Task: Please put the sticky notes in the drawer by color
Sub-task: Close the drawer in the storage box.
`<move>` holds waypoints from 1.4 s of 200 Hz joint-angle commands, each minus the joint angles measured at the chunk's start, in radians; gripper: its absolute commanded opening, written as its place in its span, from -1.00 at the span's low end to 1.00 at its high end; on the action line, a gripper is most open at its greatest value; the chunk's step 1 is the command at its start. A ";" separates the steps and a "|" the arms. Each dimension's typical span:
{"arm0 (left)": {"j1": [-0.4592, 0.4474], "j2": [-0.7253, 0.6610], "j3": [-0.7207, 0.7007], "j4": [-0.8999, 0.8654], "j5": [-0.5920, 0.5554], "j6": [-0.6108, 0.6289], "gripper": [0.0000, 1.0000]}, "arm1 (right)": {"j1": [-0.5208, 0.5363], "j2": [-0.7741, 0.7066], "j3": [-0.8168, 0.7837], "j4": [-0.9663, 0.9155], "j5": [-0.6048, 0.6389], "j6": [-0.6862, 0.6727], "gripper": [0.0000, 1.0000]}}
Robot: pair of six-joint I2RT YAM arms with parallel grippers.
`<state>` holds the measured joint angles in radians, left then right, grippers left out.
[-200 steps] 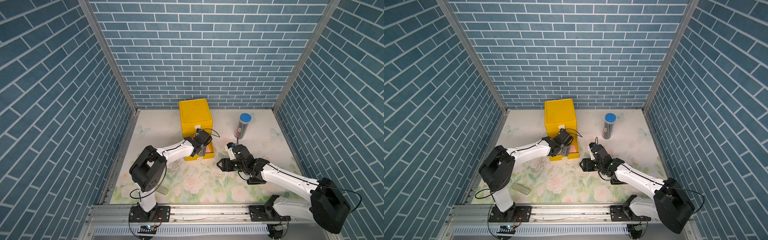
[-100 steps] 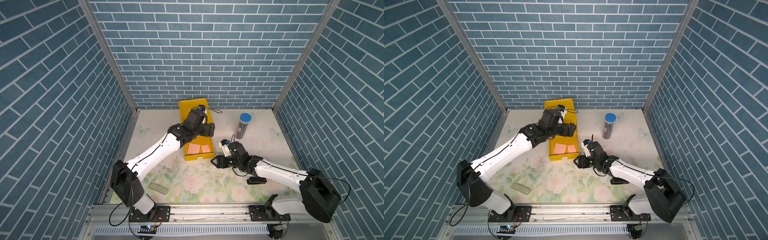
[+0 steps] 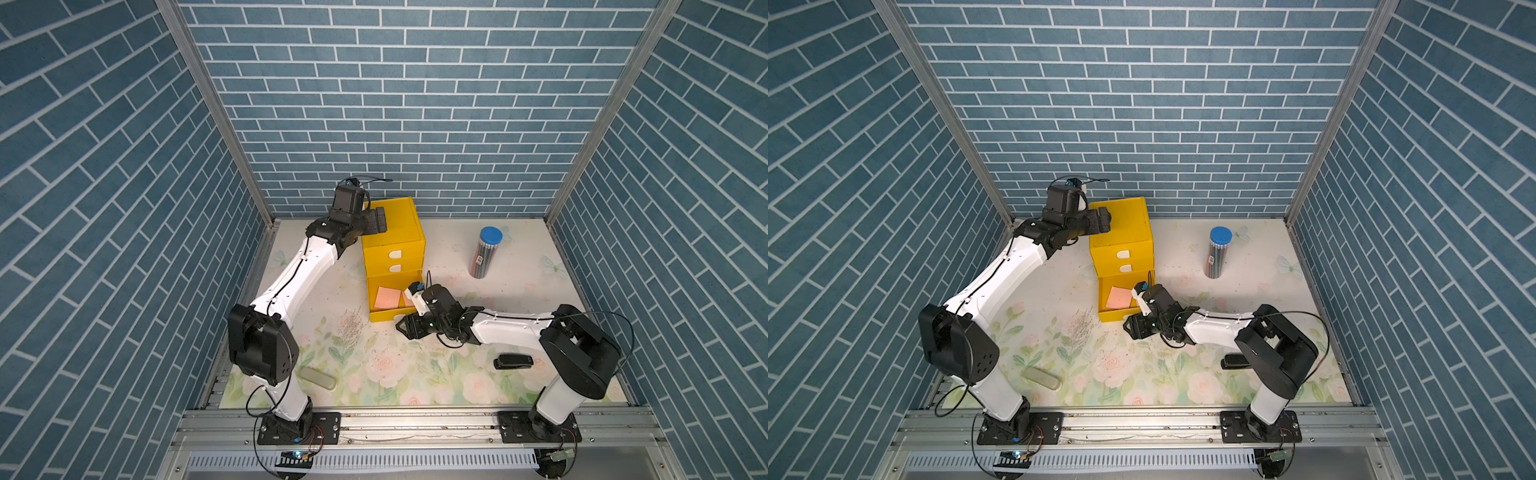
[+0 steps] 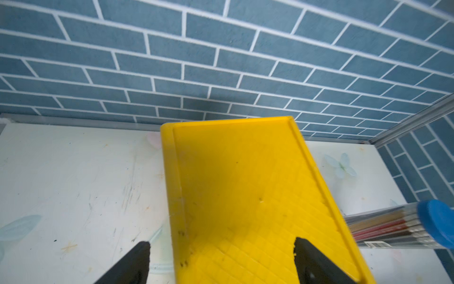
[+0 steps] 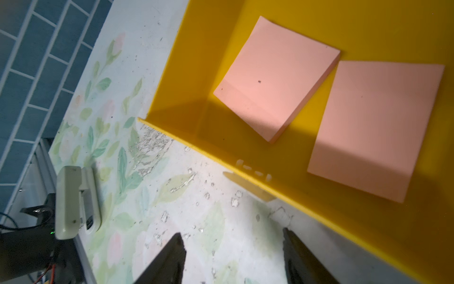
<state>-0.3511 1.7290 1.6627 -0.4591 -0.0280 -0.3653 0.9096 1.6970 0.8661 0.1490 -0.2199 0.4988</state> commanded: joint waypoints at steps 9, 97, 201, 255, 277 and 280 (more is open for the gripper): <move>0.036 0.065 -0.011 -0.015 -0.002 -0.003 0.82 | 0.008 0.059 0.077 0.005 0.092 -0.104 0.31; 0.035 0.056 -0.156 0.043 0.032 -0.006 0.67 | 0.010 0.211 0.232 0.009 0.287 -0.255 0.33; 0.027 0.060 -0.217 0.063 0.063 -0.003 0.65 | 0.036 0.454 0.489 0.057 0.590 -0.409 0.43; 0.019 0.050 -0.226 0.062 0.063 0.000 0.64 | 0.059 0.529 0.588 0.014 0.647 -0.403 0.46; 0.017 0.042 -0.226 0.060 0.062 -0.002 0.65 | 0.059 0.504 0.588 -0.010 0.644 -0.386 0.46; 0.018 0.039 -0.226 0.062 0.061 -0.004 0.64 | 0.060 0.504 0.587 -0.014 0.641 -0.384 0.46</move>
<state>-0.3225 1.7504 1.4822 -0.2504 0.0208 -0.3920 0.9672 2.2017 1.4181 0.1337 0.4194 0.1230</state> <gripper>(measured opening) 0.823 0.730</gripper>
